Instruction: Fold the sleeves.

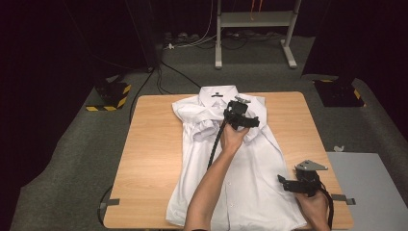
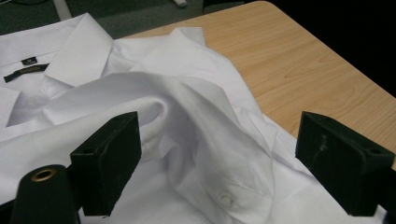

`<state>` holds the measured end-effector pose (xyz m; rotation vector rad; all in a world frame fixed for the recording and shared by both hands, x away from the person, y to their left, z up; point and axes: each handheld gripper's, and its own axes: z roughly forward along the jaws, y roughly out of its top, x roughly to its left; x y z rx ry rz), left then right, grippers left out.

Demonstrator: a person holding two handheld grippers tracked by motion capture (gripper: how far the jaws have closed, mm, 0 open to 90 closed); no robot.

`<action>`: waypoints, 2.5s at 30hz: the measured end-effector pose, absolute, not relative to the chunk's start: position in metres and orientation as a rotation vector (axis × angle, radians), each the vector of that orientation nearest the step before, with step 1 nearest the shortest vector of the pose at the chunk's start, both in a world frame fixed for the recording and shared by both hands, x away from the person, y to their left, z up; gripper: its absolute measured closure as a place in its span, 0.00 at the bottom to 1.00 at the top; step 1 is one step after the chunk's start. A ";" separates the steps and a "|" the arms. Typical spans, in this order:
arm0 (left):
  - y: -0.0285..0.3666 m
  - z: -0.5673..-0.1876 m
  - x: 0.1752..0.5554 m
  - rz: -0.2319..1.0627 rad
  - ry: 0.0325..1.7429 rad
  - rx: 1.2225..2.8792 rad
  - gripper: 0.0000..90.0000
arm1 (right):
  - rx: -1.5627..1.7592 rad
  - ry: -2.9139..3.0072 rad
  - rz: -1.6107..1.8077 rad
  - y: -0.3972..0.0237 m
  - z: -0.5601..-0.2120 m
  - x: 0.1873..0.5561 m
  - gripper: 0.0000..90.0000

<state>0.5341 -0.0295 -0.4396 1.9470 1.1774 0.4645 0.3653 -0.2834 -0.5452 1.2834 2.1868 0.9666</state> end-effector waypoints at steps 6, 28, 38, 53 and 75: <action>-0.016 -0.434 0.528 0.481 1.182 1.933 0.14 | 1.286 2.186 0.967 -0.283 -0.545 0.365 0.17; 0.030 -0.413 0.501 0.532 1.172 1.879 0.11 | 1.291 2.184 0.967 -0.283 -0.545 0.366 0.17; 0.052 -0.406 0.489 0.562 1.179 1.860 0.11 | 1.290 2.184 0.966 -0.283 -0.545 0.366 0.17; 0.092 -0.397 0.468 0.608 1.196 1.835 0.12 | 1.290 2.186 0.968 -0.283 -0.545 0.366 0.17; 0.127 -0.388 0.447 0.643 1.205 1.794 0.12 | 1.290 2.187 0.968 -0.283 -0.545 0.366 0.17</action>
